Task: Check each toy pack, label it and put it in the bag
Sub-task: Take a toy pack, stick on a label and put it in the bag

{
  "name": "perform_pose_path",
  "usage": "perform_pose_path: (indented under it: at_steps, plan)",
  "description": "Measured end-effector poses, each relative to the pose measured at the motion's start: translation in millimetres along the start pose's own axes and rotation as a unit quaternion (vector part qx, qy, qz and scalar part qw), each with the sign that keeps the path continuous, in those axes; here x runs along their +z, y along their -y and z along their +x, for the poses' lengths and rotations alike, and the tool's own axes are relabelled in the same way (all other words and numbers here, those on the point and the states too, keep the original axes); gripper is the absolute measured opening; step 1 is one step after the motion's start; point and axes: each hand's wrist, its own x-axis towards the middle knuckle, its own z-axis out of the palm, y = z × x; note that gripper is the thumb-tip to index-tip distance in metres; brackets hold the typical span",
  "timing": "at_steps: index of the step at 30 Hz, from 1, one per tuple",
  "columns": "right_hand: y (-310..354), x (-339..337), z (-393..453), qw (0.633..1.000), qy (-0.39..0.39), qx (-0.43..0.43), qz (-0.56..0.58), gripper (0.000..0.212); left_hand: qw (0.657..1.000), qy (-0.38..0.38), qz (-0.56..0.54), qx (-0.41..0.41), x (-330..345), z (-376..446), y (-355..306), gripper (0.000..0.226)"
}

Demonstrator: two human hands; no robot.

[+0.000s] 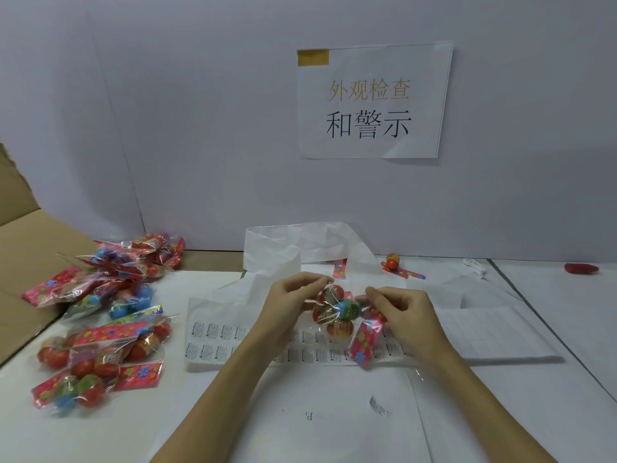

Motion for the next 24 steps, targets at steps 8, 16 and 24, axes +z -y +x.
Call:
perform_pose_path:
  at_steps: [8,16,24]
  plan:
    - [-3,7,0,0.986,-0.086,-0.125,-0.07,0.025,0.993,-0.082,0.065,0.059,8,-1,3,0.017]
    - [-1,1,-6,0.983,-0.077,-0.141,-0.084,0.03,0.993,-0.006,0.014,0.119,15,-3,4,0.03]
    - [7,10,1,0.992,0.03,0.039,0.113,0.075,0.999,0.004,-0.046,0.003,5,2,8,0.063]
